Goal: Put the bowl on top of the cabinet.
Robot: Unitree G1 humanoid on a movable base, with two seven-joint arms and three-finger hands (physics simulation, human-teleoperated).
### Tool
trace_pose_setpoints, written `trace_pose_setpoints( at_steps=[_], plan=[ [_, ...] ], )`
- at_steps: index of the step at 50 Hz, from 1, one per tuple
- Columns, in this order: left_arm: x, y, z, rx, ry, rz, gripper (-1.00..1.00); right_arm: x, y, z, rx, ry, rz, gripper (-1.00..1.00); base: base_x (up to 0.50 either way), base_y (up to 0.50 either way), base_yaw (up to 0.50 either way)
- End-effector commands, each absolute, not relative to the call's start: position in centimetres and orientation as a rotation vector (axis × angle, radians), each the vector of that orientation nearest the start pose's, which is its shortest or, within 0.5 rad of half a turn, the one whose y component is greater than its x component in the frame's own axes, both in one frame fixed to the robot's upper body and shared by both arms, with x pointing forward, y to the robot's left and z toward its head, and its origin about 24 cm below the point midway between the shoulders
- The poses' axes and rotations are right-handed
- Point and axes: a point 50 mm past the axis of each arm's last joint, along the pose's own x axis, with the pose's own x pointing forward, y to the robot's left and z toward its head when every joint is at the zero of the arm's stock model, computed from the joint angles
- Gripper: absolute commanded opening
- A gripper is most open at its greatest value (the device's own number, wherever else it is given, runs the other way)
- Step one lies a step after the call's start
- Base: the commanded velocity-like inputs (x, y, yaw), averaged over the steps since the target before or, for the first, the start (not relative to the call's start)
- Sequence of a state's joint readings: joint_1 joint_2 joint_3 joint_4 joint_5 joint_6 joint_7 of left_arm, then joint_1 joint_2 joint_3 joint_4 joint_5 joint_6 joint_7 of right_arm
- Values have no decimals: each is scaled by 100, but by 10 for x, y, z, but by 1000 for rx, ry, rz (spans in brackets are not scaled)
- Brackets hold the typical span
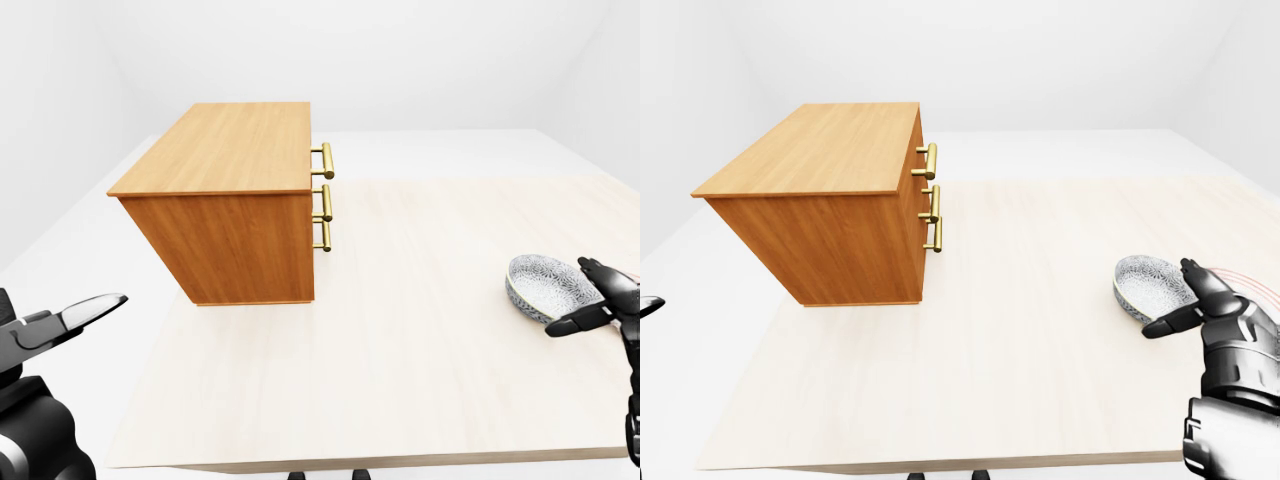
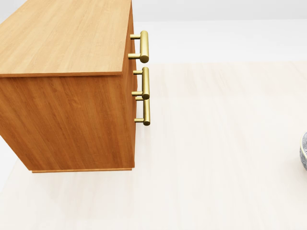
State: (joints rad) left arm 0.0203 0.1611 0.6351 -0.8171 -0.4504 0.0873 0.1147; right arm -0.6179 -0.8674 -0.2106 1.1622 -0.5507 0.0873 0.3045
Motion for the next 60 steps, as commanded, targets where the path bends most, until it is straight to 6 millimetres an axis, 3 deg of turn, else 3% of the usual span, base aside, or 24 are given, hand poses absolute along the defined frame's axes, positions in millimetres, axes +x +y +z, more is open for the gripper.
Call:
trace_pose_setpoints(
  at_steps=[1,22,45,60],
  plan=[
    [153,266,225,-63,-828,443,100,273,-418,70,-833,802,-302,100,0,0,0],
    [154,265,226,-63,-830,440,100,263,-414,48,-793,852,-298,100,0,0,0],
    [154,264,225,-60,-829,436,100,287,-403,66,-839,795,-257,100,0,0,0],
    [154,264,226,-59,-833,436,100,281,-397,48,-818,828,-252,100,0,0,0]
  ],
)
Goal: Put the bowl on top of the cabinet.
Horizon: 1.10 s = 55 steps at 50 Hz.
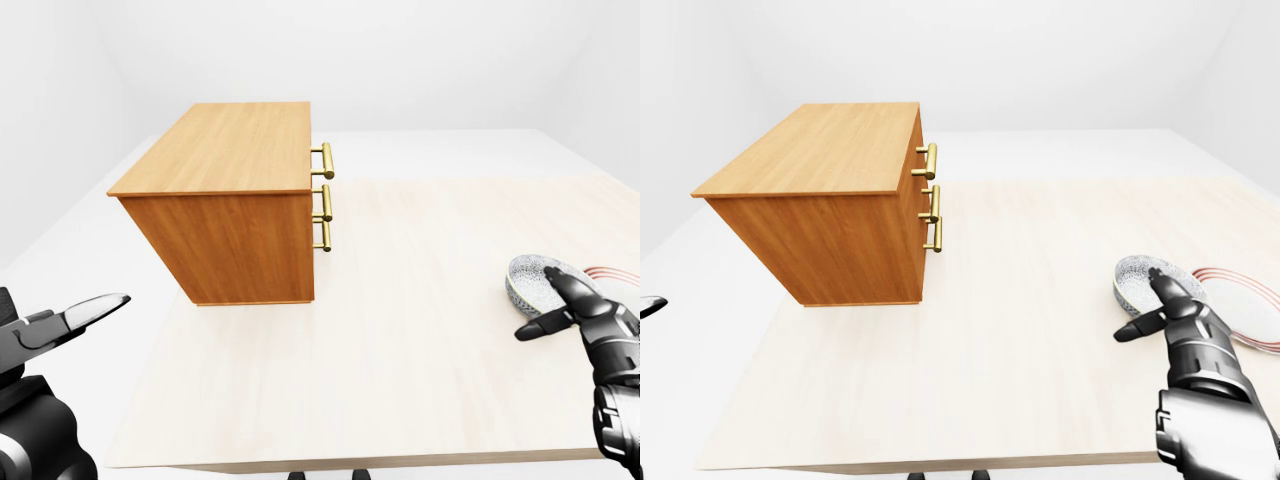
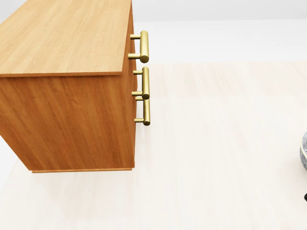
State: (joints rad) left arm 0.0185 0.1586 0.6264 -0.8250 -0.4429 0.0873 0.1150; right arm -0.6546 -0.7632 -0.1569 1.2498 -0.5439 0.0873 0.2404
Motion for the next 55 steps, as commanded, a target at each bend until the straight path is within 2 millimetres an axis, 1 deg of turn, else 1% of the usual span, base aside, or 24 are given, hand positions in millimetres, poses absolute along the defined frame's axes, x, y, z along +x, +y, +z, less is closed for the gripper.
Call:
trace_pose_setpoints(
  at_steps=[1,12,27,28,29,30,44,49,54,55],
  plan=[
    [154,263,226,-59,-832,436,100,280,-397,47,-817,831,-251,100,0,0,0],
    [156,264,224,-59,-820,436,100,276,-392,34,-800,856,-239,100,0,0,0],
    [155,264,224,-57,-819,436,100,273,-393,32,-795,863,-242,100,0,0,0],
    [155,264,224,-57,-821,436,100,273,-393,32,-794,864,-240,15,0,0,0],
    [155,264,224,-58,-821,437,100,273,-393,32,-793,863,-241,-51,0,0,0],
    [155,264,224,-57,-819,437,100,274,-393,32,-794,862,-241,-100,0,0,0],
    [157,264,222,-56,-810,436,100,275,-392,33,-796,858,-241,-100,0,0,0],
    [156,264,222,-56,-810,436,100,278,-393,39,-803,846,-242,-100,0,0,0],
    [157,263,222,-55,-809,435,100,291,-397,63,-833,786,-249,-100,0,0,0],
    [157,263,222,-54,-808,434,100,302,-397,84,-860,729,-260,-100,0,0,0]
  ],
)
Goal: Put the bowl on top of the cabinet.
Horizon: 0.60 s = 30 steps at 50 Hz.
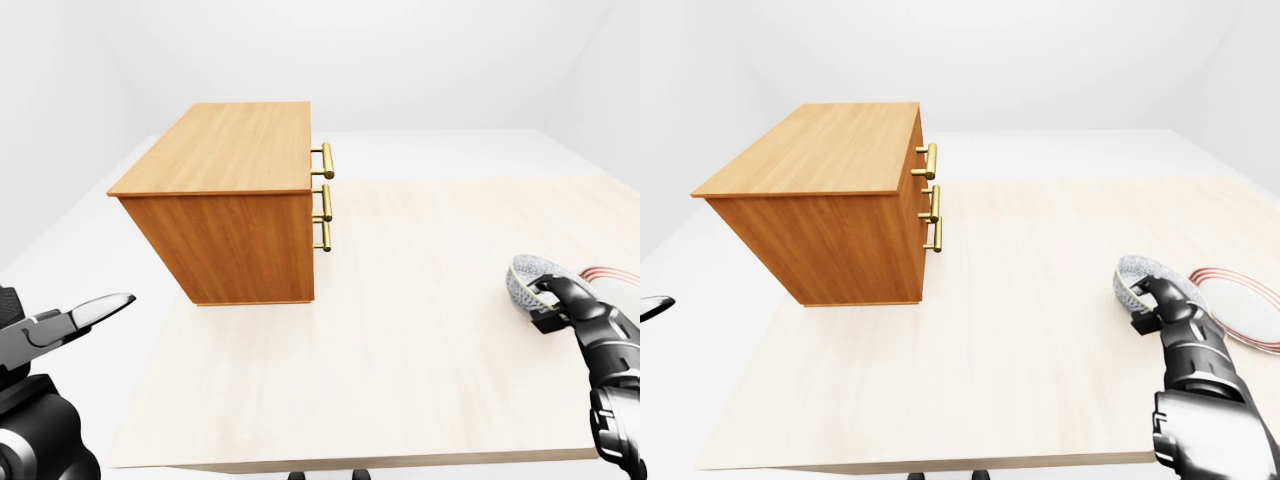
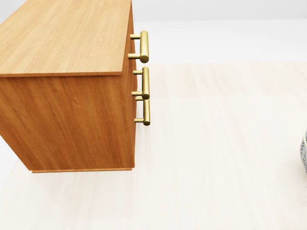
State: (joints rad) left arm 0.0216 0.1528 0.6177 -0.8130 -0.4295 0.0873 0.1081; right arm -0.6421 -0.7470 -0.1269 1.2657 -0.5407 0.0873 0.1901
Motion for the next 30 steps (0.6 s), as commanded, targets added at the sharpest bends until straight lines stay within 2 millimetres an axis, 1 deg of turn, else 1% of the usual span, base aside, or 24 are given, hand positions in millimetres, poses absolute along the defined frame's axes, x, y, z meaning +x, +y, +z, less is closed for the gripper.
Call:
trace_pose_setpoints(
  at_steps=[1,2,3,4,6,7,10,11,12,13,14,15,16,17,18,19,20,23,25,26,28,30],
  plan=[
    [157,263,222,-54,-808,434,100,307,-398,95,-879,706,-259,-100,0,0,0],
    [156,263,223,-53,-812,434,100,316,-397,116,-902,657,-257,-100,0,0,0],
    [156,263,223,-55,-815,435,100,321,-396,131,-931,624,-261,-100,0,0,0],
    [156,263,223,-55,-816,436,100,328,-394,150,-962,584,-260,-100,0,0,0],
    [156,263,223,-54,-817,435,100,337,-390,174,-1007,543,-252,-100,0,0,0],
    [156,263,223,-55,-818,434,100,346,-383,204,-1048,489,-248,-100,0,0,0],
    [155,263,224,-56,-824,435,100,356,-370,246,-1088,409,-243,-100,0,0,0],
    [155,263,225,-57,-826,435,100,361,-363,271,-1136,377,-254,-100,0,0,0],
    [155,263,225,-57,-826,435,100,363,-358,283,-1149,357,-257,-100,0,0,0],
    [155,263,225,-58,-826,434,100,366,-348,305,-1177,324,-258,-100,0,0,0],
    [155,263,225,-58,-826,434,100,367,-348,306,-1175,325,-261,-100,0,0,0],
    [155,263,225,-58,-827,434,100,369,-338,324,-1200,292,-265,-100,0,0,0],
    [155,263,225,-59,-829,433,100,370,-332,335,-1218,280,-259,-100,0,0,0],
    [154,263,226,-59,-831,433,100,372,-320,352,-1241,249,-256,-100,0,0,0],
    [154,263,226,-59,-832,433,100,373,-313,360,-1249,230,-256,-100,0,0,0],
    [154,263,226,-60,-832,432,100,374,-310,364,-1255,221,-256,-100,0,0,0],
    [154,263,226,-60,-833,431,100,376,-296,378,-1277,192,-243,-100,0,0,0],
    [153,263,227,-61,-840,433,100,378,-277,396,-1297,150,-228,-100,0,0,0],
    [154,263,227,-60,-836,431,100,377,-253,417,-1322,90,-210,-100,0,0,0],
    [153,262,227,-60,-838,430,100,378,-245,422,-1335,74,-205,-100,0,0,0],
    [153,263,228,-62,-842,432,100,378,-234,429,-1343,45,-199,-100,0,0,0],
    [153,263,227,-62,-839,431,100,378,-215,439,-1358,-2,-179,-100,0,0,0]
  ],
)
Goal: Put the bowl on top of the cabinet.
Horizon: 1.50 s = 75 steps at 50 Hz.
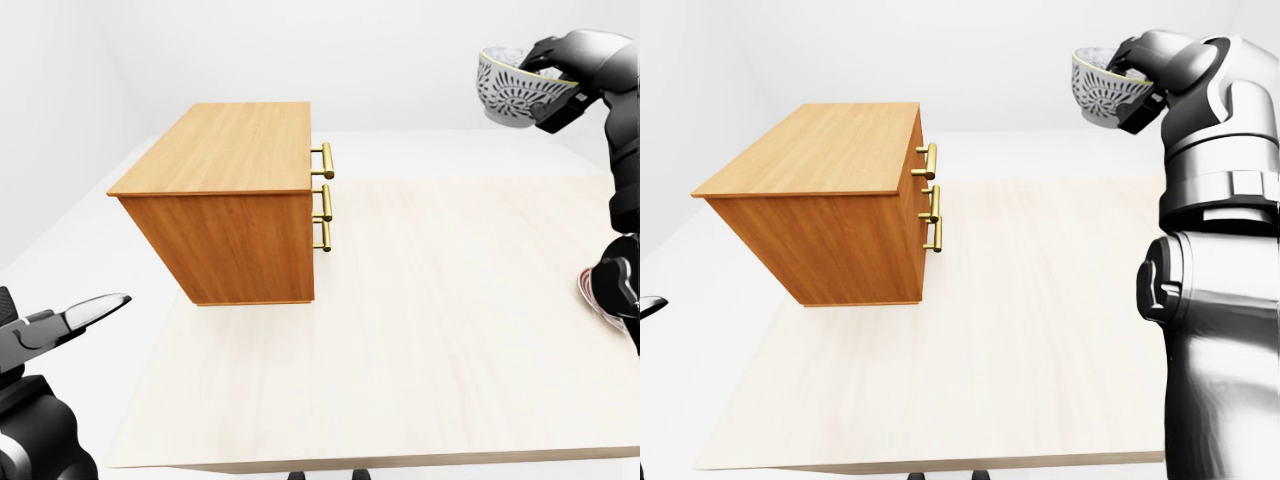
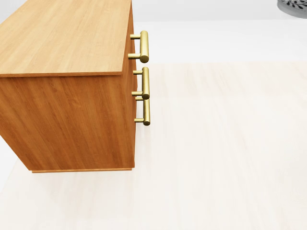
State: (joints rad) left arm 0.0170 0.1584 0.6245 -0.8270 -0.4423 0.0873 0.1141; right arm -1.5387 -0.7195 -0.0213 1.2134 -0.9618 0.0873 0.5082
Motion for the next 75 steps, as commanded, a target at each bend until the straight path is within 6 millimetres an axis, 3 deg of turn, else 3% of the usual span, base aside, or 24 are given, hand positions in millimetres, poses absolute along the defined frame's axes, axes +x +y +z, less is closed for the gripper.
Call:
trace_pose_setpoints(
  at_steps=[1,9,15,22,30,41,49,75],
  plan=[
    [153,262,227,-61,-839,429,100,378,-208,441,-1361,-16,-168,-100,0,0,0],
    [153,263,226,-64,-833,430,100,384,-138,445,-1337,-170,-27,-100,0,0,0],
    [154,262,224,-66,-826,426,100,388,-80,431,-1284,-274,121,-100,0,0,0],
    [153,262,225,-64,-827,427,100,385,-46,423,-1235,-329,215,-100,0,0,0],
    [151,263,227,-76,-841,429,100,385,-24,411,-1243,-351,263,-100,0,0,0],
    [149,262,227,-87,-848,421,100,369,27,402,-1233,-432,381,-100,0,0,0],
    [148,263,228,-96,-855,421,100,369,42,387,-1227,-432,422,-100,0,0,0],
    [149,262,228,-104,-854,417,100,383,39,346,-1245,-334,464,-100,0,0,0]
  ],
)
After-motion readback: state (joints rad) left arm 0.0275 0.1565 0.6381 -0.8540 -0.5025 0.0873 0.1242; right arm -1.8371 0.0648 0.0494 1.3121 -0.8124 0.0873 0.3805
